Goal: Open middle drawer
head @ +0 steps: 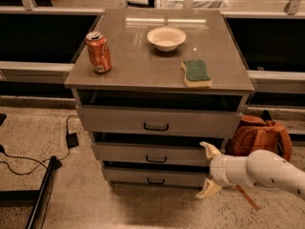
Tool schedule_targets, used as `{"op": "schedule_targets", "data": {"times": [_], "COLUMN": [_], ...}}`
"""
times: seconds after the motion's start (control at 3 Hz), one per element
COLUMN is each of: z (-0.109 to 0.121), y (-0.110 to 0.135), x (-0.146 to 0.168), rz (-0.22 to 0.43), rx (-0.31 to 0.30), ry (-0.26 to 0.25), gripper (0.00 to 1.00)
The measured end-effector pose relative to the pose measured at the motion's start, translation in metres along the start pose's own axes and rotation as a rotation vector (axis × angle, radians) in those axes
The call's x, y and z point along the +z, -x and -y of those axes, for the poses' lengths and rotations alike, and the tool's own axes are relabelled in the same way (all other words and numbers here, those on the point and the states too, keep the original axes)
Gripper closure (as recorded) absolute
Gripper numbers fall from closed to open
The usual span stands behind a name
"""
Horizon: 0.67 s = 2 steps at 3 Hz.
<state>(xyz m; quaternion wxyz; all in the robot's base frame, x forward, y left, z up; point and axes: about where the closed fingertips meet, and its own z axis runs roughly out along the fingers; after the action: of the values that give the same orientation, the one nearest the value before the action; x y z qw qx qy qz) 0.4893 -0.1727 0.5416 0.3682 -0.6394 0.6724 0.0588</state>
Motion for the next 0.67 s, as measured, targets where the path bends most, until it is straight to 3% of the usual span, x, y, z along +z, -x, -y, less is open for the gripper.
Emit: {"op": "schedule_targets", "data": {"times": [0.33,0.67], "z": [0.0037,0.0007], "y": [-0.0181,-0.0246], "x": [0.0146,0.0149], "rz": [0.037,0.045], "rx": [-0.019,-0.022], "ry": [-0.059,-0.062], "gripper": [0.00,0.00]}}
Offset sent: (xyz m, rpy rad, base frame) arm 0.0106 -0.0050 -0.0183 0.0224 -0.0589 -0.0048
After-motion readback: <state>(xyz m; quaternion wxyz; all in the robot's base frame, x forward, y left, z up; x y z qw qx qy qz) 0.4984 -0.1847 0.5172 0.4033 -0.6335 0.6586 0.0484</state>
